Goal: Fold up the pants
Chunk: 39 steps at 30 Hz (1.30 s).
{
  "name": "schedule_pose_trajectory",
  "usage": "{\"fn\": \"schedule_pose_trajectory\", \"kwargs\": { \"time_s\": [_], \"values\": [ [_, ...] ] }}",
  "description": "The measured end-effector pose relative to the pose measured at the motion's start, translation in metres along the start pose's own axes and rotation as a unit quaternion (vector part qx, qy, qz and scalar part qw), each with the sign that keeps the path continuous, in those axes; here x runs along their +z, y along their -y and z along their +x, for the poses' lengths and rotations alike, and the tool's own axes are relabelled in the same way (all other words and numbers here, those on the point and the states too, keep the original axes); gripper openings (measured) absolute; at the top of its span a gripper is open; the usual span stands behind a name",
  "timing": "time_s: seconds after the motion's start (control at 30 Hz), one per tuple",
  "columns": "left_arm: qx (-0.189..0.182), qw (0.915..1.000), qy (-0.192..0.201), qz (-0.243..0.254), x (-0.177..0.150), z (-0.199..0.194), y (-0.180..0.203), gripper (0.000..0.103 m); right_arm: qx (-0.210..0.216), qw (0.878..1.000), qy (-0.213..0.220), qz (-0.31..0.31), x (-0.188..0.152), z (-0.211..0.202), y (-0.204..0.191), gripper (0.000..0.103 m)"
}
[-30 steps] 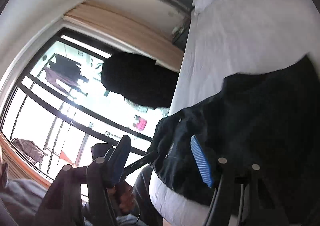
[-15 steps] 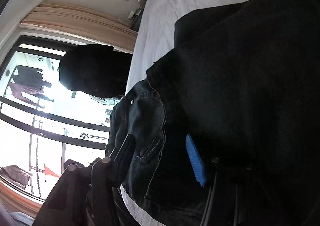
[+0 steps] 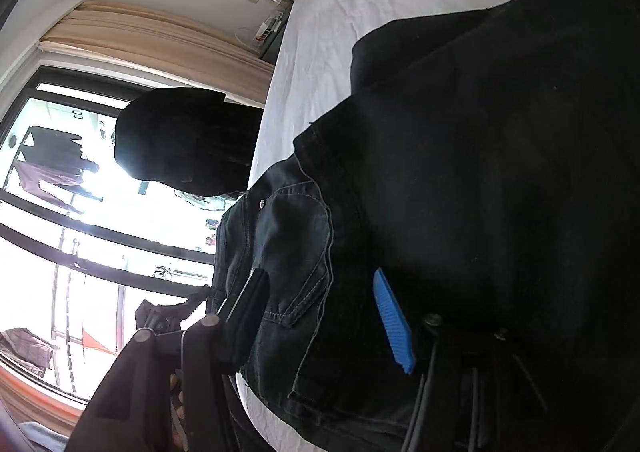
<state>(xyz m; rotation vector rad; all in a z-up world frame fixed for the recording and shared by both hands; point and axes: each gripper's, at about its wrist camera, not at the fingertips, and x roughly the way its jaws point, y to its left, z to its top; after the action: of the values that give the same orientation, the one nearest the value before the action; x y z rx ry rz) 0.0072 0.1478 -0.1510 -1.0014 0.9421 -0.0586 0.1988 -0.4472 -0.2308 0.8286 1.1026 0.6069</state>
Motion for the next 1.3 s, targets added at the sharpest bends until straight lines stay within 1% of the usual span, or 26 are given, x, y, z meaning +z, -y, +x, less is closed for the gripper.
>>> {"fn": "schedule_pose_trajectory", "kwargs": {
  "time_s": [0.03, 0.13, 0.2, 0.3, 0.43, 0.53, 0.57, 0.63, 0.67, 0.7, 0.73, 0.8, 0.83, 0.87, 0.93, 0.97, 1.0, 1.07, 1.1, 1.17, 1.23, 1.3],
  "values": [
    [-0.002, 1.0, 0.0, -0.01, 0.001, 0.003, -0.003, 0.038, -0.004, 1.0, -0.002, -0.002, 0.0, 0.0, -0.001, 0.057],
    [-0.012, 0.999, 0.001, -0.042, 0.004, 0.006, -0.013, 0.029, -0.024, 1.0, -0.008, -0.009, 0.0, 0.002, -0.006, 0.055],
    [-0.015, 0.9987, 0.006, -0.049, 0.005, 0.004, -0.015, 0.025, -0.038, 0.999, -0.012, -0.013, 0.0, 0.003, -0.008, 0.054],
    [-0.01, 0.9991, 0.016, -0.037, 0.005, 0.0, -0.008, 0.021, -0.047, 0.999, -0.015, -0.015, 0.001, 0.004, -0.01, 0.054],
    [-0.015, 0.9995, 0.029, 0.0, 0.008, -0.01, 0.01, 0.016, -0.055, 0.998, -0.011, -0.02, -0.001, 0.005, -0.011, 0.055],
    [-0.019, 0.9978, 0.042, 0.048, 0.008, -0.019, 0.045, 0.013, -0.051, 0.998, -0.006, -0.024, -0.002, 0.005, -0.013, 0.06],
    [-0.021, 0.9957, 0.048, 0.076, 0.006, -0.022, 0.063, 0.012, -0.047, 0.999, -0.006, -0.022, -0.001, 0.004, -0.014, 0.064],
    [-0.024, 0.9911, 0.055, 0.119, 0.001, -0.025, 0.091, 0.012, -0.035, 0.999, -0.01, 0.002, 0.004, -0.002, -0.014, 0.069],
    [-0.027, 0.9873, 0.058, 0.145, -0.004, -0.026, 0.109, 0.012, -0.025, 1.0, -0.007, 0.017, 0.007, -0.007, -0.014, 0.071],
    [-0.03, 0.9812, 0.061, 0.18, -0.01, -0.025, 0.13, 0.012, -0.011, 1.0, 0.0, 0.026, 0.012, -0.015, -0.014, 0.072],
    [-0.032, 0.9729, 0.063, 0.22, -0.02, -0.023, 0.152, 0.012, -0.003, 1.0, 0.011, 0.022, 0.019, -0.028, -0.017, 0.073],
    [-0.034, 0.953, 0.059, 0.295, -0.047, -0.011, 0.193, 0.012, -0.008, 1.0, 0.016, 0.008, 0.029, -0.043, -0.023, 0.076],
    [-0.033, 0.9445, 0.057, 0.322, -0.059, -0.005, 0.207, 0.012, -0.003, 1.0, 0.011, 0.001, 0.036, -0.052, -0.028, 0.077],
    [-0.03, 0.9325, 0.053, 0.356, -0.077, 0.003, 0.222, 0.012, 0.009, 1.0, 0.001, -0.004, 0.042, -0.059, -0.031, 0.077],
    [-0.022, 0.9036, 0.045, 0.426, -0.117, 0.023, 0.244, 0.012, 0.019, 1.0, -0.02, -0.014, 0.051, -0.064, -0.038, 0.078],
    [-0.018, 0.8927, 0.044, 0.448, -0.13, 0.028, 0.248, 0.012, 0.021, 0.999, -0.029, -0.023, 0.054, -0.067, -0.041, 0.079],
    [-0.014, 0.8751, 0.036, 0.482, -0.151, 0.037, 0.252, 0.012, 0.025, 0.999, -0.035, -0.031, 0.057, -0.071, -0.044, 0.08],
    [-0.01, 0.8616, 0.019, 0.507, -0.173, 0.048, 0.25, 0.012, 0.037, 0.998, -0.041, -0.034, 0.062, -0.077, -0.042, 0.082],
    [-0.008, 0.8551, 0.009, 0.518, -0.183, 0.053, 0.249, 0.012, 0.038, 0.998, -0.04, -0.032, 0.063, -0.078, -0.041, 0.085],
    [-0.003, 0.8439, 0.0, 0.536, -0.195, 0.059, 0.251, 0.012, 0.021, 0.998, -0.044, -0.027, 0.065, -0.078, -0.035, 0.088],
    [0.002, 0.8373, 0.0, 0.547, -0.201, 0.064, 0.255, 0.012, 0.002, 0.998, -0.058, -0.019, 0.066, -0.072, -0.03, 0.088],
    [0.009, 0.8309, 0.001, 0.556, -0.206, 0.069, 0.257, 0.012, 0.003, 0.998, -0.062, -0.026, 0.063, -0.067, -0.034, 0.088]
  ]
}}
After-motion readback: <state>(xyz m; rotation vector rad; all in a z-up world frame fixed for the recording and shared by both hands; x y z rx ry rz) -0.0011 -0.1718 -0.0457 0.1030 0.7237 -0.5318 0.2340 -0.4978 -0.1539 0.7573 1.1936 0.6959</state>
